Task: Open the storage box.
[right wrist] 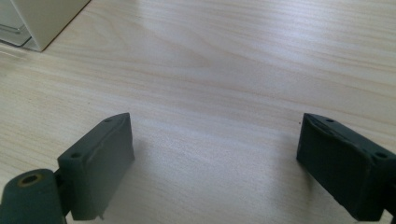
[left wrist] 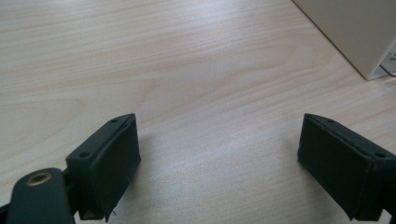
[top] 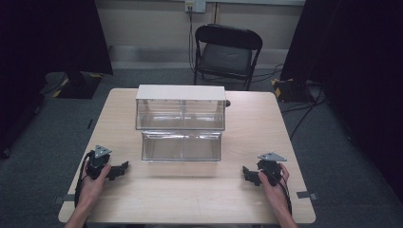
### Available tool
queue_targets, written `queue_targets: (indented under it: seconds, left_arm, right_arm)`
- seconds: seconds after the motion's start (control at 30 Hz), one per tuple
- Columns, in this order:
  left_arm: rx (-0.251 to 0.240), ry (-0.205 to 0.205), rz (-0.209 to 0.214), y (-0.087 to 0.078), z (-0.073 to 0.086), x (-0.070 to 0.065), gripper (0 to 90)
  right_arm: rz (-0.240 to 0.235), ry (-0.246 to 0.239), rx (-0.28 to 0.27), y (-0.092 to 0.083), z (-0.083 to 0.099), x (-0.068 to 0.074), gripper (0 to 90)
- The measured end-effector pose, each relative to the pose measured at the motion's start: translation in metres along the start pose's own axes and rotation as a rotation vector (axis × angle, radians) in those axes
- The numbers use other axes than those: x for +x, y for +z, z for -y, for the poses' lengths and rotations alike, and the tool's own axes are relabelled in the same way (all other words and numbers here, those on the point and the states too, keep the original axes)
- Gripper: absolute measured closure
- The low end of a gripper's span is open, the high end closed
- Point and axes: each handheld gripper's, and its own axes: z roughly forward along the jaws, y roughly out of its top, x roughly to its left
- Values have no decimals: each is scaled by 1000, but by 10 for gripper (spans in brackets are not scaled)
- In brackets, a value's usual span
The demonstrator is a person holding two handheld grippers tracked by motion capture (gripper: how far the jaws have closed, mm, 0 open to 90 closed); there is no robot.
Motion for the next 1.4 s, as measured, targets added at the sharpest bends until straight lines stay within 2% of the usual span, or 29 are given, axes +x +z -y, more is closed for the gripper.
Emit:
queue_targets:
  seconds: [0.3, 0.57, 0.7, 0.97, 1.13, 1.4]
  left_arm:
    - [0, 0, 0, 0, 0, 0, 124]
    - [0, 0, -1, 0, 0, 0, 124]
    - [0, 1, -2, 0, 0, 0, 124]
    - [0, 0, 0, 0, 0, 0, 123]
    - [0, 1, -3, 0, 0, 0, 124]
    - [1, -1, -1, 0, 0, 0, 124]
  right_arm:
    - [-1, -1, 0, 0, 0, 0, 103]
    - [-18, -16, 23, -2, -3, 2, 149]
    - [-41, -29, 23, -4, -5, 6, 147]
    - [-83, -50, -28, -12, -11, 18, 147]
    - [-144, -50, -51, -16, -17, 25, 147]
    - [-193, -93, -65, -20, -24, 41, 146]
